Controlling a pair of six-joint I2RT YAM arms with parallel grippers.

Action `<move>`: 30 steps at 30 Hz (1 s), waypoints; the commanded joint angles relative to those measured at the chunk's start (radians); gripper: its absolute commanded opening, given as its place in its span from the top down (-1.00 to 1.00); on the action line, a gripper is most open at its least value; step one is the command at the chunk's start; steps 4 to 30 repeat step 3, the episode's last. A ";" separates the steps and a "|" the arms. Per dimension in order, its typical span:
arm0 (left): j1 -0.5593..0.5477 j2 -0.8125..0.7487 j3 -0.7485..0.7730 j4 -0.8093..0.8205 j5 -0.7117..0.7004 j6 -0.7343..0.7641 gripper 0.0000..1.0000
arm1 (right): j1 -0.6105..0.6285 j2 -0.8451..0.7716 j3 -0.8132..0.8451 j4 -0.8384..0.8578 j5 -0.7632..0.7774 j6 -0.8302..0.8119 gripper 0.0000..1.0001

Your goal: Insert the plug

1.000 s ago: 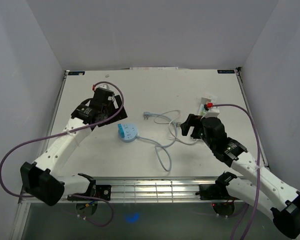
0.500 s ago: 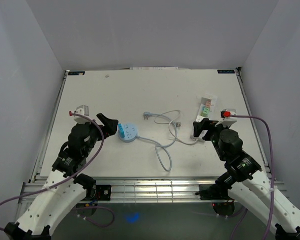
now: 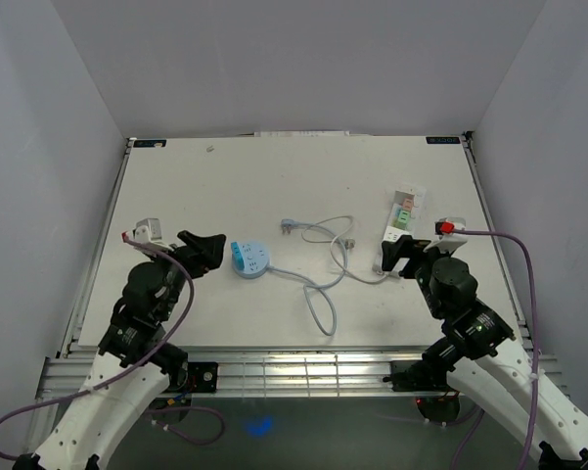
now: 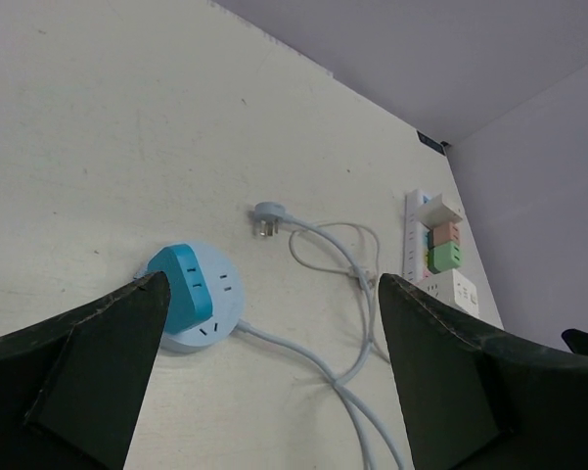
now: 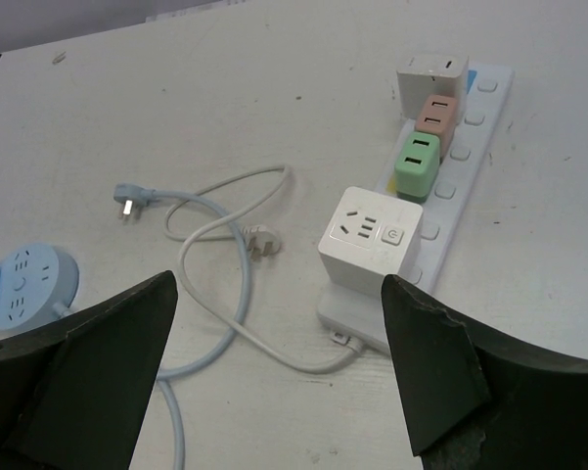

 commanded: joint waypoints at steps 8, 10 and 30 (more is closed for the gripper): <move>-0.006 0.041 0.046 -0.023 -0.004 -0.005 -0.96 | -0.004 -0.013 0.011 0.011 -0.001 -0.006 -0.79; -0.006 0.041 0.046 -0.023 -0.004 -0.005 -0.96 | -0.004 -0.013 0.011 0.011 -0.001 -0.006 -0.79; -0.006 0.041 0.046 -0.023 -0.004 -0.005 -0.96 | -0.004 -0.013 0.011 0.011 -0.001 -0.006 -0.79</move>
